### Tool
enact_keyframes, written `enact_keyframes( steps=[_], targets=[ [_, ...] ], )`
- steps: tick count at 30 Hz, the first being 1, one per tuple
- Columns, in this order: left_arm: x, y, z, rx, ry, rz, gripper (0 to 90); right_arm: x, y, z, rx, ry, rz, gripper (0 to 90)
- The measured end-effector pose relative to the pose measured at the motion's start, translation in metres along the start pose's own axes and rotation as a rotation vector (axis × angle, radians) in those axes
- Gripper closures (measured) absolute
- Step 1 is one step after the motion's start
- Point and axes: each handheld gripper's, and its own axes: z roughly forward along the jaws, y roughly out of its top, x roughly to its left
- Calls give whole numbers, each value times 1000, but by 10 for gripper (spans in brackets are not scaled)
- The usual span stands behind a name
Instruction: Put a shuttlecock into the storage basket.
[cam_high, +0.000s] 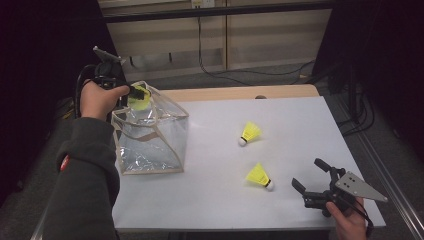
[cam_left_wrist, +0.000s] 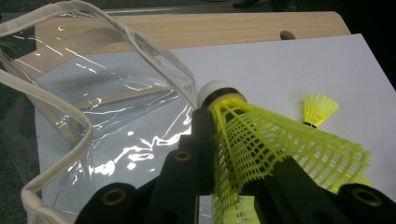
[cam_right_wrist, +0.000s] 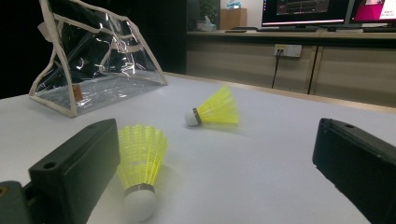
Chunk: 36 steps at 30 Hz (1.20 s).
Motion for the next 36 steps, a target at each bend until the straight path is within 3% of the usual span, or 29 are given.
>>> enact_keyframes(
  steps=[5, 13, 27, 36],
  targets=[
    [2, 1, 3, 2, 1, 0, 824, 1, 0, 0, 1, -3, 2, 5],
    [8, 1, 8, -5, 9, -36, 825, 1, 0, 0, 3, -3, 0, 5],
    [14, 0, 18, -2, 75, -38, 824, 1, 0, 0, 4, -3, 0, 5],
    [20, -1, 22, 4, 92, -51, 823, 0, 0, 0, -1, -1, 1, 5]
  ],
)
